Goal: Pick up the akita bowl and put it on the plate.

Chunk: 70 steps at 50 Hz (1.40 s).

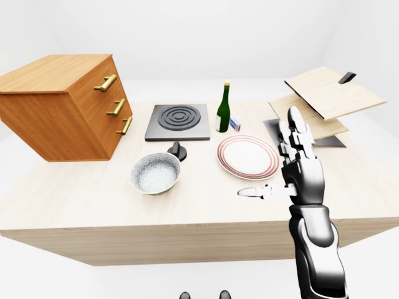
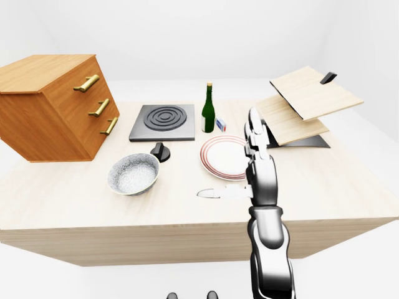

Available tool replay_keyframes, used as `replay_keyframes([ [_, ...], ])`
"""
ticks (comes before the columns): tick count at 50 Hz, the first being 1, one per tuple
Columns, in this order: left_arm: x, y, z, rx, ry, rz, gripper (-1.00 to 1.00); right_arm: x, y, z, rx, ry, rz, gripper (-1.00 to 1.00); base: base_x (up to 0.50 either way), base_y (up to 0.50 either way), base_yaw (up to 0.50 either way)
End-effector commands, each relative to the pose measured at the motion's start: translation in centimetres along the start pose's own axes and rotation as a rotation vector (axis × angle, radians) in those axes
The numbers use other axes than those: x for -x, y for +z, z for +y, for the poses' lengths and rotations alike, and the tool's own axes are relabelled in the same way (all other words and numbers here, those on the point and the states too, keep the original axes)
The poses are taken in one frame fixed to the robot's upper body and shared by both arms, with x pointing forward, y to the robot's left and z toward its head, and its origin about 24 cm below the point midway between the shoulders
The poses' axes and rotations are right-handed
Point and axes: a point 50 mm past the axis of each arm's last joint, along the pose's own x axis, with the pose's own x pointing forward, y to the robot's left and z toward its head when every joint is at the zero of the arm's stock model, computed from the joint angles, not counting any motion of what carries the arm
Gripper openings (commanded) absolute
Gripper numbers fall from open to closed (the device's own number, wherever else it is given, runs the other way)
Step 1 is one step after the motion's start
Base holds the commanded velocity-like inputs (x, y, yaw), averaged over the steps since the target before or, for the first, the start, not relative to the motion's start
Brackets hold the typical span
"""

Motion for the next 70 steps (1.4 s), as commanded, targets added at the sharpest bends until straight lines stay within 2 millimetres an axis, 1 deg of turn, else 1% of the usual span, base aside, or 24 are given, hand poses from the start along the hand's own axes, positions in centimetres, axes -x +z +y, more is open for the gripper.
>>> replay_keyframes([
  [1, 0.1, -0.3, -0.1, -0.009, -0.008, 0.012, 1.00, 0.1, -0.5, 0.3, -0.006, 0.022, 0.020, 0.95, 0.38, 0.00, 0.00],
  [24, 0.3, -0.2, -0.1, -0.017, -0.016, 0.005, 1.00, 0.0, -0.7, 0.1, 0.001, 0.007, 0.031, 0.95, 0.50, 0.00, 0.00],
  [27, 0.3, -0.4, -0.1, -0.018, -0.015, 0.010, 1.00, 0.0, -0.4, 0.1, 0.001, 0.006, 0.020, 0.95, 0.50, 0.00, 0.00],
  [41, 0.3, -0.9, -0.1, -0.022, -0.015, 0.031, 1.00, 0.1, -0.9, 0.1, 0.009, 0.007, 0.038, 0.95, 0.50, 0.00, 0.00],
  [47, 0.3, -0.6, 0.0, -0.020, -0.015, 0.020, 1.00, 0.1, -0.9, 0.1, 0.009, 0.008, 0.039, 0.95, 0.50, 0.00, 0.00],
  [48, 0.3, -0.5, 0.0, -0.020, -0.014, 0.018, 1.00, 0.1, -0.8, 0.3, 0.010, 0.018, 0.034, 0.95, 0.50, 0.00, 0.00],
  [49, 0.3, -0.5, 0.0, -0.019, -0.013, 0.016, 1.00, 0.0, -0.2, 0.8, 0.054, 0.054, 0.010, 0.95, 0.00, 0.00, 0.00],
  [52, 0.3, -0.5, 0.0, -0.019, -0.014, 0.017, 1.00, 0.2, 0.0, 1.6, 0.079, 0.085, 0.004, 0.95, 0.00, 0.00, 0.00],
  [55, 0.3, -0.6, 0.0, -0.018, -0.014, 0.022, 1.00, 0.4, 0.1, 1.6, 0.086, 0.092, 0.007, 0.95, 0.00, 0.00, 0.00],
  [58, 0.2, -0.8, -0.1, -0.019, -0.013, 0.027, 1.00, 0.6, 0.6, 2.4, 0.178, 0.147, -0.014, 0.95, 0.00, 0.00, 0.00],
  [60, 0.3, -0.8, -0.1, -0.019, -0.014, 0.027, 1.00, 0.5, 0.6, 2.9, 0.223, 0.183, -0.015, 0.95, 0.00, 0.00, 0.00],
  [68, 0.2, -0.8, -0.1, -0.019, -0.012, 0.027, 1.00, 0.5, 2.2, 4.5, 0.389, 0.260, -0.085, 0.95, 0.00, 0.00, 0.00],
  [70, 0.3, -1.0, -0.1, -0.020, -0.012, 0.036, 1.00, 0.7, 2.6, 5.2, 0.445, 0.295, -0.104, 0.95, 0.00, 0.00, 0.00],
])
